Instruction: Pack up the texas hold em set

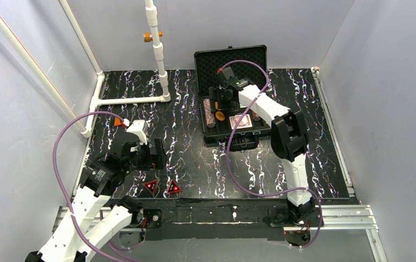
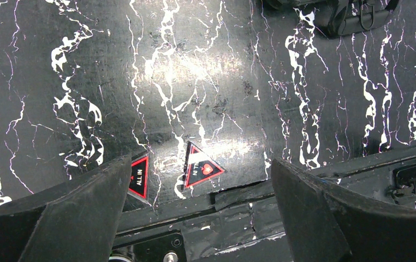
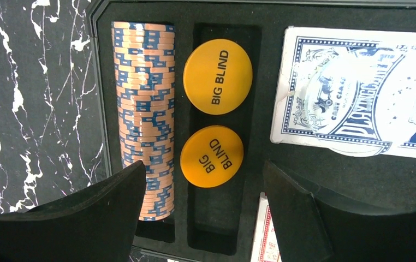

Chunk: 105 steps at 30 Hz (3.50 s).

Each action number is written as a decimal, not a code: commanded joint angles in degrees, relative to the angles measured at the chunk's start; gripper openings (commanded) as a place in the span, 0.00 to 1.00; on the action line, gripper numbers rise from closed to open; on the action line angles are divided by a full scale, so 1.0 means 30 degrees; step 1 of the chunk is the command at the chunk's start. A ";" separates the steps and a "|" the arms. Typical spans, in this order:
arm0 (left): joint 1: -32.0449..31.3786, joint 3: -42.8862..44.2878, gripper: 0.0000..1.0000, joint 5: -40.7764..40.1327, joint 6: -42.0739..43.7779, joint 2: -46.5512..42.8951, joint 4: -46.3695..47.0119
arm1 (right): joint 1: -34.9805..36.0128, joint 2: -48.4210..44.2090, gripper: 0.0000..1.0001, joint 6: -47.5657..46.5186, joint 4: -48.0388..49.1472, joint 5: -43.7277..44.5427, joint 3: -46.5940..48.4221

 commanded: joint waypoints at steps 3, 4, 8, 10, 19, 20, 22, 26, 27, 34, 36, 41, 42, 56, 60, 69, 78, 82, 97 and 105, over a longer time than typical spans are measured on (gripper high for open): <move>0.0086 -0.0208 0.99 -0.0155 0.0159 0.0033 -0.0148 | -0.0085 -0.2122 0.86 -0.0139 -0.0248 0.0286 0.0196; 0.0086 -0.0233 0.99 -0.0158 0.0152 0.0024 -0.0147 | -0.0085 -0.2428 0.86 -0.0193 -0.0166 0.0261 -0.0017; 0.0086 -0.0236 0.99 -0.0174 0.0130 0.0068 -0.0157 | -0.0028 -0.4182 0.86 -0.0299 0.0282 0.0168 -0.1303; 0.0079 -0.0236 0.99 -0.0192 0.0130 0.0062 -0.0170 | 0.0024 -0.5182 0.87 -0.0329 0.0625 0.0084 -0.2308; 0.0086 -0.0178 0.99 -0.0607 -0.0062 -0.0078 -0.0309 | 0.0280 -1.1010 0.95 0.0166 0.2560 -0.0273 -0.8715; 0.0086 -0.0090 0.99 -0.0800 -0.0162 -0.0118 -0.0450 | 0.0294 -1.1614 0.95 0.0245 0.2631 -0.0332 -0.9276; 0.0086 0.0095 0.99 -0.1149 -0.0343 -0.0250 -0.0732 | 0.0325 -1.2616 0.95 0.0325 0.2605 -0.0460 -1.0247; 0.0072 0.0413 0.99 -0.1529 -0.0811 -0.0269 -0.1293 | 0.0355 -1.4555 0.95 0.0258 0.2217 -0.0484 -1.1835; 0.0085 0.0523 0.99 -0.1831 -0.1021 -0.0186 -0.1517 | 0.0355 -1.4983 0.95 0.0252 0.2153 -0.0480 -1.2236; 0.0083 0.1467 0.99 -0.2430 -0.2609 0.1258 -0.3593 | 0.0355 -1.7375 0.95 0.0480 0.2133 -0.0882 -1.4998; 0.0079 0.1363 0.99 -0.1304 -0.2987 0.1684 -0.3835 | 0.0355 -1.7953 0.95 0.0626 0.2046 -0.1026 -1.5637; -0.0186 0.0036 0.99 -0.0273 -0.4965 0.2069 -0.3866 | 0.0355 -1.9492 0.95 0.1127 0.2099 -0.1354 -1.7211; -0.0563 -0.0048 0.99 -0.0440 -0.5363 0.2120 -0.3868 | 0.0355 -1.9728 0.95 0.1233 0.2156 -0.1343 -1.7556; -0.7485 -0.1426 0.94 -0.4557 -0.9051 0.5224 -0.3060 | 0.0589 -2.1162 0.98 0.1456 0.3980 -0.2879 -2.1292; -0.9134 -0.1440 0.95 -0.5262 -0.9183 0.6519 -0.2621 | 0.0595 -2.0943 0.98 0.1057 0.4174 -0.2883 -2.1562; -1.0697 -0.1605 0.98 -0.5695 -0.9311 0.9725 -0.1305 | 0.0595 -2.0752 0.98 0.0549 0.4383 -0.2676 -2.2005; -1.0842 -0.1935 0.98 -0.5308 -0.8653 1.2651 0.0358 | 0.0600 -2.0342 0.98 0.0498 0.4607 -0.2903 -2.2556; -1.0867 -0.2346 0.98 -0.5208 -0.9090 1.3094 0.0402 | 0.0591 -2.0180 0.99 0.0466 0.4630 -0.2951 -2.2586; -1.0850 -0.4710 0.95 -0.4779 -0.9082 1.1692 0.2587 | 0.0589 -1.9885 0.98 0.0519 0.5018 -0.3203 -2.2697; -1.0841 -0.4896 0.83 -0.4799 -0.8918 1.2239 0.2723 | 0.0589 -1.9906 0.98 0.0519 0.4945 -0.3204 -2.2791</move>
